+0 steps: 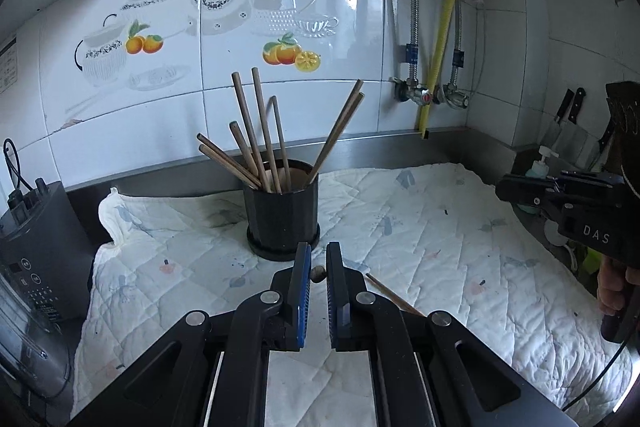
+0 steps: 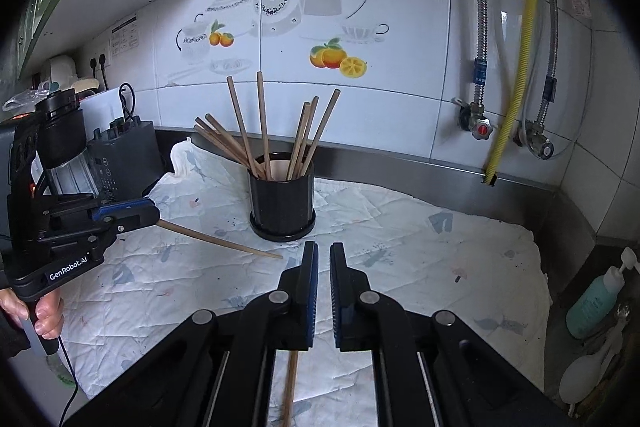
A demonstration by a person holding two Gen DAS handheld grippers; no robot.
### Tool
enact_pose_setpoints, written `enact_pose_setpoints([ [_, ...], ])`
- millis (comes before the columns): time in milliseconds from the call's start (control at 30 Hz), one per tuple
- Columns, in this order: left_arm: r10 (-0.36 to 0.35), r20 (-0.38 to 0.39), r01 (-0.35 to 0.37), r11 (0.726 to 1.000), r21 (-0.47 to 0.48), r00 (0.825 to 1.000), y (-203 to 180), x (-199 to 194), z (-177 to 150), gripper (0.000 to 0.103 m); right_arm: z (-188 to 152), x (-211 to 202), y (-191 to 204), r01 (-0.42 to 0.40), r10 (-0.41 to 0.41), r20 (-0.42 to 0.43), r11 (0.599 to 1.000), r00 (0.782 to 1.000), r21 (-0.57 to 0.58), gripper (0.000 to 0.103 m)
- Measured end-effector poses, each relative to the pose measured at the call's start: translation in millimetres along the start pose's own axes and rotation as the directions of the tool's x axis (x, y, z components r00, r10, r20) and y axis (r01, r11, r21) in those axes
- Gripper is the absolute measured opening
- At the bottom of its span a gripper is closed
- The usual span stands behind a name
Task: Organize utensils
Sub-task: 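Lift both chopsticks and carry them up over the black holder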
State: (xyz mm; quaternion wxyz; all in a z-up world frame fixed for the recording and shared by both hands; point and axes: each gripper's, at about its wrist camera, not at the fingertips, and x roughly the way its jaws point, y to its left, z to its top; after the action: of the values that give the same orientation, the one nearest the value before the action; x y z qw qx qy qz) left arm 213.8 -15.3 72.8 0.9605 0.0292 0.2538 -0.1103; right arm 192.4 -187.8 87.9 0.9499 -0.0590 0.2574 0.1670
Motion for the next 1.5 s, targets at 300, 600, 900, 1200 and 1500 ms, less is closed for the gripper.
enact_pose_setpoints([
  [300, 0.012, 0.004, -0.012, 1.000, 0.000, 1.000, 1.6, -0.7, -5.6, 0.007, -56.1, 7.0, 3.0, -0.084, 0.094, -0.130, 0.993, 0.987, 0.083, 0.008],
  [600, 0.018, 0.001, -0.018, 1.000, 0.002, 1.000, -6.0, -1.6, -15.6, 0.007, -131.7, 9.5, 11.8, -0.073, 0.106, -0.219, 0.986, 0.970, 0.150, 0.010],
  [900, 0.024, -0.005, -0.024, 1.000, 0.004, 1.000, -6.9, -1.8, -15.4, 0.007, -159.1, 9.7, 11.7, -0.059, 0.101, -0.202, 0.977, 0.974, 0.205, 0.019],
  [1200, 0.026, -0.006, -0.026, 1.000, -0.001, 1.000, -5.6, -1.6, -15.4, 0.007, -168.2, 5.3, 26.8, 0.006, 0.013, -0.148, 0.992, 0.989, 0.130, 0.011],
  [1500, 0.012, 0.016, -0.012, 1.000, 0.001, 1.000, -1.6, -11.2, -4.5, 0.007, -125.5, -18.1, 20.4, 0.030, -0.024, -0.084, 0.997, 0.996, 0.071, 0.009],
])
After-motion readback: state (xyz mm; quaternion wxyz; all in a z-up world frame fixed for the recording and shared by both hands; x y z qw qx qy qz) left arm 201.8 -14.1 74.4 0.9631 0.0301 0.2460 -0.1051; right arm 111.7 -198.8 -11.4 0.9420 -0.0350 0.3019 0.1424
